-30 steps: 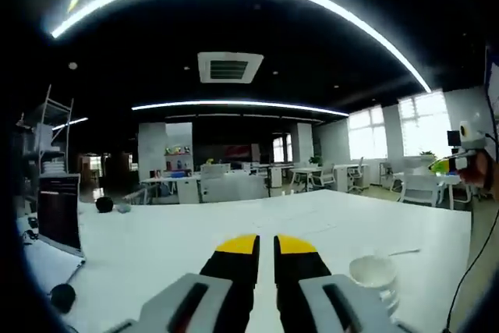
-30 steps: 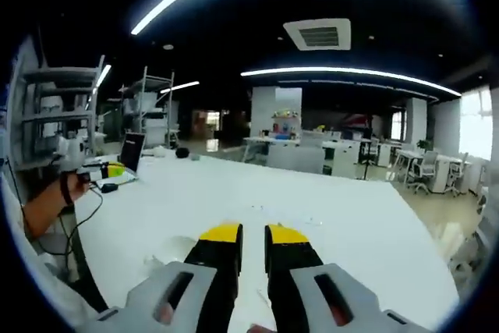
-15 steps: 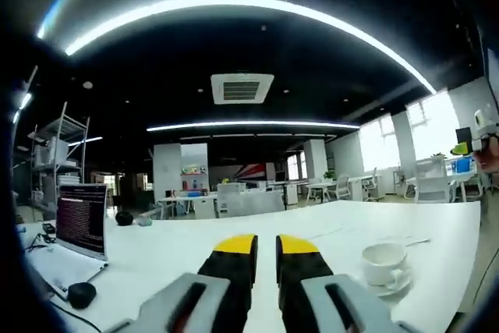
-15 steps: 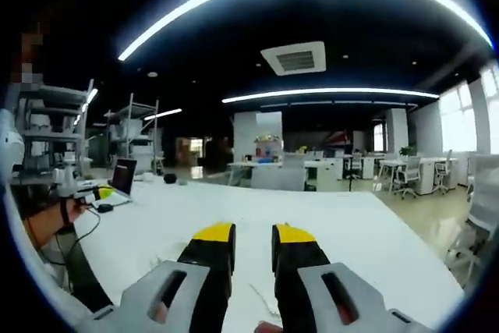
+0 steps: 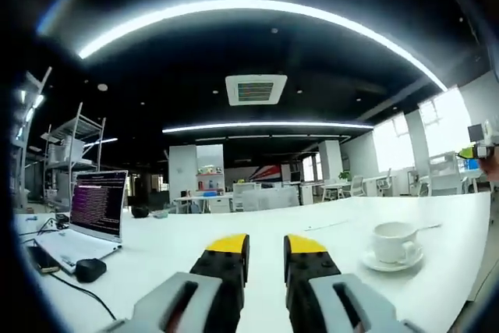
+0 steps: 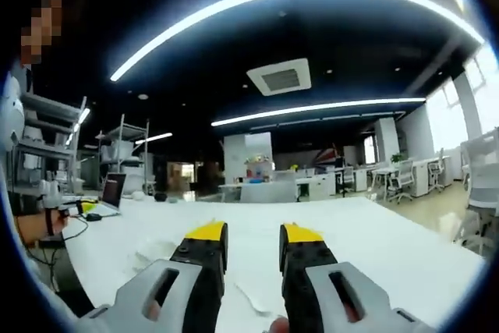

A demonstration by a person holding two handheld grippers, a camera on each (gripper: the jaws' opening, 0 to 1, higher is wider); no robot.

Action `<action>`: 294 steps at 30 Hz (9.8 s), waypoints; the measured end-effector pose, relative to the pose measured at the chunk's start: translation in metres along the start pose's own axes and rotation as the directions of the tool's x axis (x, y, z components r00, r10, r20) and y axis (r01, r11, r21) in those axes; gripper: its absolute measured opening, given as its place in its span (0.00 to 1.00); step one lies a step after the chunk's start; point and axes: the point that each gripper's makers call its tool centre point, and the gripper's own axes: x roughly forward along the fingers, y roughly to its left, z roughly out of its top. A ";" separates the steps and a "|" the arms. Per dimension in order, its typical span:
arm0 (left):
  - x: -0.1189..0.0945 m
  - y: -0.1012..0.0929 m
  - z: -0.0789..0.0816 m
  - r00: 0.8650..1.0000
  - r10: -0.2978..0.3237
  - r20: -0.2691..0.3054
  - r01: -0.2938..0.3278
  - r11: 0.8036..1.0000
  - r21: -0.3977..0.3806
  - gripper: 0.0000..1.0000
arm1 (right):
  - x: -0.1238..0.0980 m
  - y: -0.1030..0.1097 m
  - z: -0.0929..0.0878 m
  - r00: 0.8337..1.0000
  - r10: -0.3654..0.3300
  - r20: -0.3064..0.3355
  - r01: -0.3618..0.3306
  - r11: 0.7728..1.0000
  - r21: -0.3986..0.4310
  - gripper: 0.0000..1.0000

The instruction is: Tidy tabletop coffee trays, cups and spoons，present forward

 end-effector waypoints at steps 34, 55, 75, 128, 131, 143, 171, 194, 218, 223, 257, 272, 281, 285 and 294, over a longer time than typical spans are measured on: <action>-0.002 0.019 -0.054 0.994 0.045 -0.100 -0.046 0.999 -0.004 0.35 | 0.002 -0.035 -0.079 0.985 -0.104 -0.141 0.083 0.986 -0.145 0.36; -0.002 0.014 -0.047 0.995 0.000 -0.095 0.002 1.000 0.022 0.35 | 0.035 -0.012 -0.072 0.958 0.058 -0.281 -0.124 0.966 -0.226 0.33; -0.001 0.002 -0.032 0.996 -0.052 -0.070 0.054 0.998 0.030 0.35 | 0.086 0.031 -0.116 0.718 0.288 -0.633 -0.526 0.820 -0.224 0.28; -0.001 0.001 -0.032 0.996 -0.058 -0.061 0.057 0.998 -0.010 0.35 | 0.109 0.050 -0.194 0.457 0.250 -0.854 -0.566 0.822 -0.062 0.06; -0.001 0.001 -0.032 0.996 -0.058 -0.061 0.058 0.998 -0.010 0.35 | 0.110 0.048 -0.194 0.460 0.239 -0.855 -0.553 0.830 -0.066 0.06; -0.001 -0.001 -0.032 0.996 -0.061 -0.059 0.060 0.998 -0.021 0.35 | 0.116 0.045 -0.179 0.517 0.203 -0.831 -0.533 0.836 -0.128 0.05; 0.000 0.001 -0.033 0.996 -0.064 -0.061 0.063 0.998 -0.025 0.35 | 0.138 0.066 -0.097 0.705 0.237 -0.668 -0.475 0.858 -0.196 0.05; -0.011 -0.023 -0.027 0.979 -0.188 -0.075 0.188 0.982 -0.009 0.35 | 0.199 0.196 -0.004 0.795 0.408 -0.449 -0.520 0.840 -0.158 0.05; -0.023 -0.038 -0.024 0.962 -0.258 -0.087 0.260 0.966 0.010 0.35 | 0.214 0.253 -0.072 0.763 0.450 -0.464 -0.517 0.856 -0.018 0.05; -0.026 -0.045 -0.026 0.954 -0.284 -0.096 0.286 0.958 0.012 0.35 | 0.208 0.257 -0.094 0.750 0.455 -0.481 -0.511 0.859 0.017 0.05; -0.033 -0.047 -0.029 0.947 -0.303 -0.108 0.306 0.952 0.015 0.35 | 0.201 0.261 -0.136 0.742 0.455 -0.492 -0.520 0.854 0.006 0.06; -0.030 -0.050 -0.028 0.935 -0.333 -0.124 0.339 0.941 0.023 0.36 | 0.200 0.256 -0.121 0.758 0.462 -0.460 -0.532 0.846 -0.029 0.09; -0.025 -0.046 -0.024 0.939 -0.324 -0.117 0.329 0.944 0.019 0.36 | 0.194 0.221 -0.088 0.792 0.426 -0.438 -0.504 0.860 -0.075 0.10; -0.022 -0.042 -0.025 0.932 -0.335 -0.136 0.343 0.938 0.039 0.36 | 0.183 0.206 -0.072 0.806 0.417 -0.420 -0.494 0.865 -0.089 0.12; -0.015 -0.045 -0.025 0.918 -0.373 -0.139 0.378 0.926 0.016 0.36 | 0.154 0.160 -0.051 0.854 0.330 -0.401 -0.431 0.882 -0.191 0.18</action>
